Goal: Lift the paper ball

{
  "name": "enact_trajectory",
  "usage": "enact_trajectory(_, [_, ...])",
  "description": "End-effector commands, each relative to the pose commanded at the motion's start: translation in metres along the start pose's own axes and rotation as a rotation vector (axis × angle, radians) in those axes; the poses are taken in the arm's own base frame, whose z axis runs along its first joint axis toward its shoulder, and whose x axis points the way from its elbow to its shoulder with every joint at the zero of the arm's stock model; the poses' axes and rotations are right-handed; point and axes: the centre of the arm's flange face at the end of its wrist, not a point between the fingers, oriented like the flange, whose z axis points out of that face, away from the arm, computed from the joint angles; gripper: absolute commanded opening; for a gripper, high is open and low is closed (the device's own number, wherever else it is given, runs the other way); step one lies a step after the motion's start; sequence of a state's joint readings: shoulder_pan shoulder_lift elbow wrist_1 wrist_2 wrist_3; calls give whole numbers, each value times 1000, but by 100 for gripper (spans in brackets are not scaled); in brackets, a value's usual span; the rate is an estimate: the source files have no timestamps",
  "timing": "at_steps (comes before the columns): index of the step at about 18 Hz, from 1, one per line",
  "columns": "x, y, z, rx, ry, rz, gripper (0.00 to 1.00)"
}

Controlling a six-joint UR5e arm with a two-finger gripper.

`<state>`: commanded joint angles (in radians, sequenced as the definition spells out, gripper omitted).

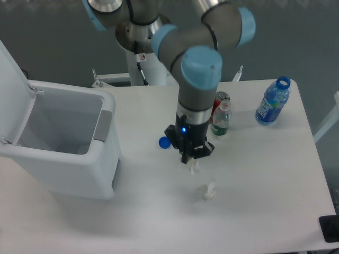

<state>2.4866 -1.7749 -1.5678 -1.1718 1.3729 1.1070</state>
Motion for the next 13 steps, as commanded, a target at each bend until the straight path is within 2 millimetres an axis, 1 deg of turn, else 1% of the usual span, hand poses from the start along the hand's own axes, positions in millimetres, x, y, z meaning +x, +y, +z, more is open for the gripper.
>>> enact_trajectory(2, [1,-1,-6,-10,22,49,0])
enact_trajectory(5, [2,5,-13,-60,40,80,0])
enact_trajectory(9, [6,8,-24,-67,32,80,0])
enact_trajectory(13, [7,11,-22,-69,35,74,0])
